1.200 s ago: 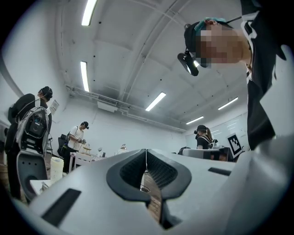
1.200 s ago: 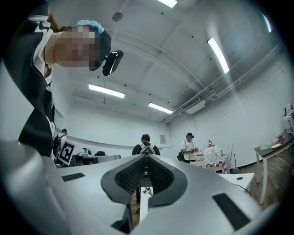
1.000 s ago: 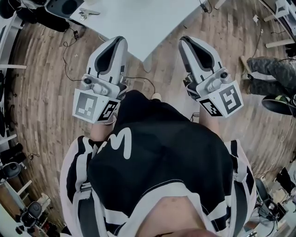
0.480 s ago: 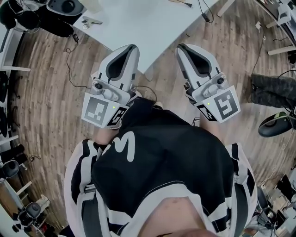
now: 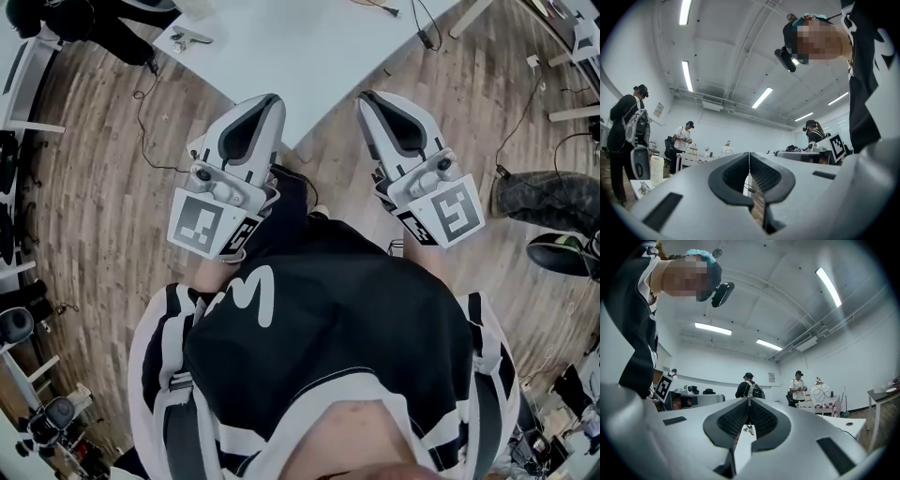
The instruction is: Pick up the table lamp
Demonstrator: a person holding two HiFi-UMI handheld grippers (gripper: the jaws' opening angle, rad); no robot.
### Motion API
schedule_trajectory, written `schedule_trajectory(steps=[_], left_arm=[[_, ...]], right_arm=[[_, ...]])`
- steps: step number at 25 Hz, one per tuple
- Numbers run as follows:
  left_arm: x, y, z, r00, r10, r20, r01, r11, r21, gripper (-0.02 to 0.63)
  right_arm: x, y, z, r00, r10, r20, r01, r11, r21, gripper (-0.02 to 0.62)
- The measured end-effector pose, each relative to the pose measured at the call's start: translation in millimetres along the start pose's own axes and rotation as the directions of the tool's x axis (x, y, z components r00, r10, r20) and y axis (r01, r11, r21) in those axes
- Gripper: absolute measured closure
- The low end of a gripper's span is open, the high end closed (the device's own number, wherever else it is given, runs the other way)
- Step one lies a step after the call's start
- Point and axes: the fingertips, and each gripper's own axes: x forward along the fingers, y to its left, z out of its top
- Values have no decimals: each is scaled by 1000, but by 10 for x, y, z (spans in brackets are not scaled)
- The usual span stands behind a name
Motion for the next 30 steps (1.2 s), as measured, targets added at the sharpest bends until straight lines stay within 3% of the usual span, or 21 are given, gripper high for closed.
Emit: schedule_trajectory(steps=[11, 30], left_arm=[[292, 339, -60, 999, -51, 9, 51, 999, 4, 600], [1281, 1543, -147, 972, -233, 10, 233, 972, -19, 600]], right_arm=[[313, -250, -73, 999, -39, 2, 39, 999, -37, 569], [1497, -1014, -333, 977, -210, -22, 207, 975, -85, 569]])
